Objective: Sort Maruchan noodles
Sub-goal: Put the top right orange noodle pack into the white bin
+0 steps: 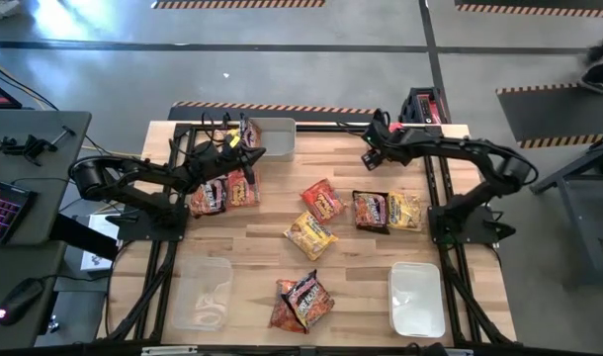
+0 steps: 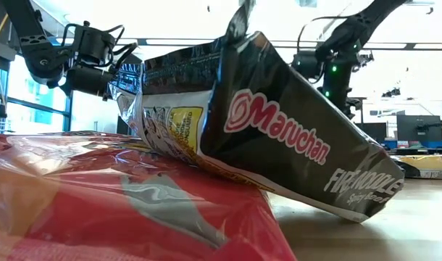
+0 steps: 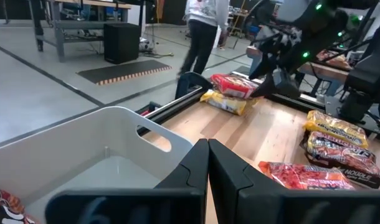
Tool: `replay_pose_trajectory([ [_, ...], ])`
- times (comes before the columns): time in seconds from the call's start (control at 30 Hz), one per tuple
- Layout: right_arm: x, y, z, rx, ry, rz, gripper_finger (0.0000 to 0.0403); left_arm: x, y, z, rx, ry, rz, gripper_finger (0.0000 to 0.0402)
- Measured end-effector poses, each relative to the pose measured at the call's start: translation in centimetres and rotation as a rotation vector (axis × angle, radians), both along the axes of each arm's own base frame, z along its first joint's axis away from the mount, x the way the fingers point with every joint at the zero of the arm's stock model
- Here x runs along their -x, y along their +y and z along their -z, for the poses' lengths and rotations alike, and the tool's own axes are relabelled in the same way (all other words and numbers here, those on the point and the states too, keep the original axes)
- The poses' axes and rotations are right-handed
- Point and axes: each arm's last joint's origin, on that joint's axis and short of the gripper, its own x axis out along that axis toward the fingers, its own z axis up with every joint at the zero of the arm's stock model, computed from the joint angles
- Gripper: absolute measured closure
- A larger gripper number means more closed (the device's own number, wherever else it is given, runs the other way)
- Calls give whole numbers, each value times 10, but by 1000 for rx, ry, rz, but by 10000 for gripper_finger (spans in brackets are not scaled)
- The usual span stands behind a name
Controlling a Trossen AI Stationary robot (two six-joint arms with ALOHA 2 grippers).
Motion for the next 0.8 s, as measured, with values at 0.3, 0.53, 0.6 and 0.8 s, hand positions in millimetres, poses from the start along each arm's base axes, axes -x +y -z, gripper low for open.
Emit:
replay_pose_trajectory([
  [0.3,0,-3,15,9,92,54,178,0,0,0,0,1,0,401],
  [0.53,0,-3,14,4,86,52,295,0,0,0,0,1,0,401],
  [0.6,0,-3,14,-3,80,49,326,0,0,0,1,1,5,401],
  [0.8,-2,0,13,-21,59,26,388,0,0,0,1,0,7,401],
])
